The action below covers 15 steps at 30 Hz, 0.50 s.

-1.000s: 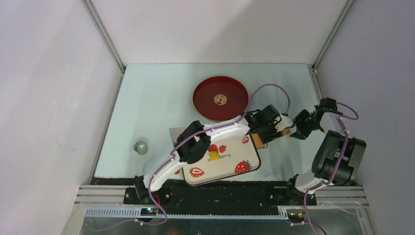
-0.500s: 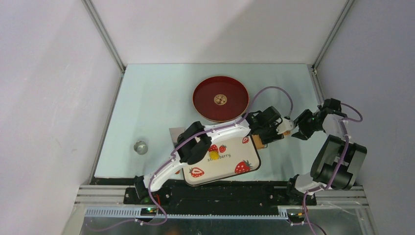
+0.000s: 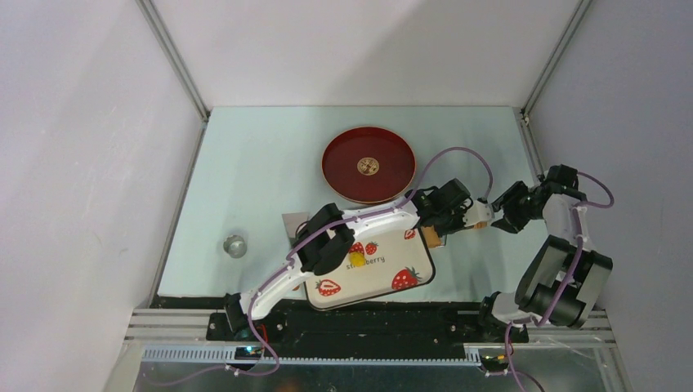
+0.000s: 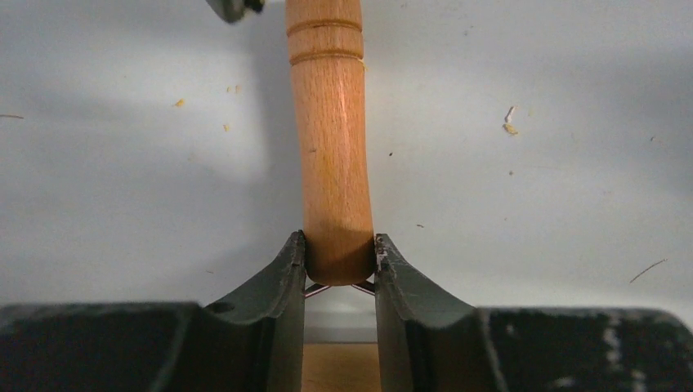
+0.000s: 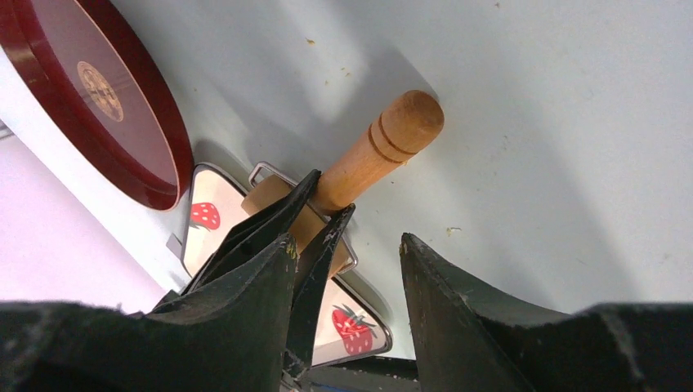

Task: Roll out the dumpling wrappers from the dough

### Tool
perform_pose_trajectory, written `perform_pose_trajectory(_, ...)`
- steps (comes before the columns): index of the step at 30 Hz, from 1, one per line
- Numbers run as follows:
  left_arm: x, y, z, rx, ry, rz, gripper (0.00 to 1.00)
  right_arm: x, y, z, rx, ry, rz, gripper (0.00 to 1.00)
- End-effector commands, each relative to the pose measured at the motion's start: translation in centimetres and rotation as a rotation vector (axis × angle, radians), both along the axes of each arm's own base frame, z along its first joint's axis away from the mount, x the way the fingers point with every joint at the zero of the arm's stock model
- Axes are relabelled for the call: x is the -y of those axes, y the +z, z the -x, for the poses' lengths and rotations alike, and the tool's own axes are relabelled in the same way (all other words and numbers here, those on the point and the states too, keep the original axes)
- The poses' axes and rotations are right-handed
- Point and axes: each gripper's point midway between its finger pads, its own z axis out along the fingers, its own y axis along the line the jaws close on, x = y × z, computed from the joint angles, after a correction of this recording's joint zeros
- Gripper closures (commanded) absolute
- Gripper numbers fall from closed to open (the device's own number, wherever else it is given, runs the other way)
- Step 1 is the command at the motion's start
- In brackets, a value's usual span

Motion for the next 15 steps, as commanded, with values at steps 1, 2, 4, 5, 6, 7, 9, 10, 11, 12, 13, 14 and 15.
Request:
perform_pose_trajectory(1, -0.3, 1.2, -0.1, 0.013, -0.008, -0.014, 0.99, -0.1, 2.3, 0.1, 0.053, -0.012, -0.001, 0.46)
perform_pose_trajectory(2, -0.2, 1.8, -0.2, 0.017, -0.005, -0.003, 1.00, 0.0, 2.4, 0.1, 0.059, -0.016, -0.003, 0.46)
perform_pose_trajectory(4, 0.3, 3.4, -0.4, 0.028, -0.001, 0.032, 1.00, 0.0, 2.8, 0.1, 0.070, -0.023, -0.007, 0.46)
perform_pose_trajectory(5, 0.4, 4.6, -0.5, 0.037, 0.001, 0.053, 1.00, 0.0, 2.9, 0.0, 0.078, -0.026, -0.008, 0.46)
perform_pose_trajectory(6, 0.6, 5.3, -0.6, 0.038, 0.006, 0.072, 1.00, 0.0, 3.1, 0.0, 0.085, -0.029, -0.014, 0.46)
perform_pose_trajectory(7, 0.7, 6.4, -0.7, 0.038, 0.003, 0.102, 1.00, 0.0, 3.4, 0.0, 0.095, -0.030, -0.015, 0.46)
perform_pose_trajectory(9, 0.9, 8.4, -0.8, 0.018, 0.000, 0.156, 1.00, 0.0, 3.8, -0.1, 0.111, -0.029, -0.021, 0.46)
perform_pose_trajectory(10, 0.8, 8.9, -0.8, 0.005, 0.002, 0.171, 1.00, -0.1, 4.0, -0.1, 0.119, -0.028, -0.026, 0.46)
perform_pose_trajectory(11, 0.9, 10.1, -0.9, -0.002, -0.007, 0.202, 1.00, -0.2, 4.2, -0.1, 0.124, -0.026, -0.029, 0.46)
perform_pose_trajectory(12, 0.8, 10.5, -0.9, -0.014, -0.004, 0.213, 1.00, -0.4, 4.4, -0.1, 0.134, -0.025, -0.037, 0.46)
perform_pose_trajectory(13, 0.7, 11.5, -1.2, -0.014, -0.003, 0.235, 1.00, -0.4, 4.6, -0.2, 0.141, -0.023, -0.040, 0.46)
perform_pose_trajectory(14, 0.5, 12.2, -1.2, -0.012, -0.001, 0.246, 1.00, -0.6, 5.0, -0.3, 0.159, -0.019, -0.045, 0.46)
perform_pose_trajectory(15, 0.3, 12.5, -1.6, -0.008, 0.005, 0.250, 1.00, -0.6, 5.2, -0.3, 0.168, -0.017, -0.047, 0.46)
